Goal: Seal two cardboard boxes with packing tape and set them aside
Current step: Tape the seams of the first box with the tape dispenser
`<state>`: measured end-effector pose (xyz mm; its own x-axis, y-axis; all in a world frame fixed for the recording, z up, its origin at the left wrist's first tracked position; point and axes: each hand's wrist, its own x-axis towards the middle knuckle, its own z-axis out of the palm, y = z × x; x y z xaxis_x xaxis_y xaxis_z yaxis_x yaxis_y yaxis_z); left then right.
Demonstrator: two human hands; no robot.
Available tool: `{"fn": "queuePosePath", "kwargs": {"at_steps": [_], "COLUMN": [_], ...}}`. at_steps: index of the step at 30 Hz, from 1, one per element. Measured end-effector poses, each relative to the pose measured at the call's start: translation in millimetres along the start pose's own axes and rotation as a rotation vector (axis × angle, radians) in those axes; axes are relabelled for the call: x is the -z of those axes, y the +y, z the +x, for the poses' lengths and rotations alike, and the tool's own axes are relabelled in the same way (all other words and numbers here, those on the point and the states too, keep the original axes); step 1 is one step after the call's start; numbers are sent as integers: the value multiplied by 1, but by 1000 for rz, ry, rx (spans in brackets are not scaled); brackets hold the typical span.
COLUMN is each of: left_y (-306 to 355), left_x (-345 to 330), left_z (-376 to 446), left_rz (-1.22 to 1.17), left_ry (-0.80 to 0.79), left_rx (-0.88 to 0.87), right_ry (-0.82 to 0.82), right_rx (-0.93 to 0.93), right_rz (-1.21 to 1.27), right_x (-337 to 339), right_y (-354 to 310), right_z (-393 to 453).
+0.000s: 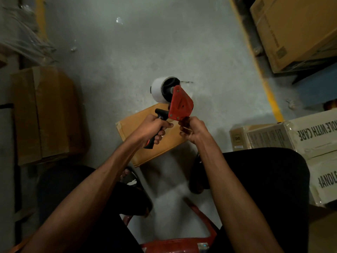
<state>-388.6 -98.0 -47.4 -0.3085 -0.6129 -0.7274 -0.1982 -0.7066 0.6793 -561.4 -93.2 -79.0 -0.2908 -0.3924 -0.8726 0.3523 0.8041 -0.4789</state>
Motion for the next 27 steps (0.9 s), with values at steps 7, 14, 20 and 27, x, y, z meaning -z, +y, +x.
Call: {"fn": "queuePosePath", "kwargs": {"at_steps": [7, 14, 20, 27], "left_y": [-6, -10, -11, -35], "left_x": [5, 8, 19, 40], "left_z": [17, 29, 44, 56], "left_rz": [241, 353, 471, 620], "left_ry": [46, 40, 85, 114], "left_rx": [-86, -115, -144, -182], "right_ry": [-82, -17, 246, 460], "right_rx": [43, 59, 293, 332], "right_rz": [-65, 104, 3, -7], "right_x": [10, 8, 3, 23], "right_y": [6, 6, -2, -13], "right_z": [20, 41, 61, 101]}}
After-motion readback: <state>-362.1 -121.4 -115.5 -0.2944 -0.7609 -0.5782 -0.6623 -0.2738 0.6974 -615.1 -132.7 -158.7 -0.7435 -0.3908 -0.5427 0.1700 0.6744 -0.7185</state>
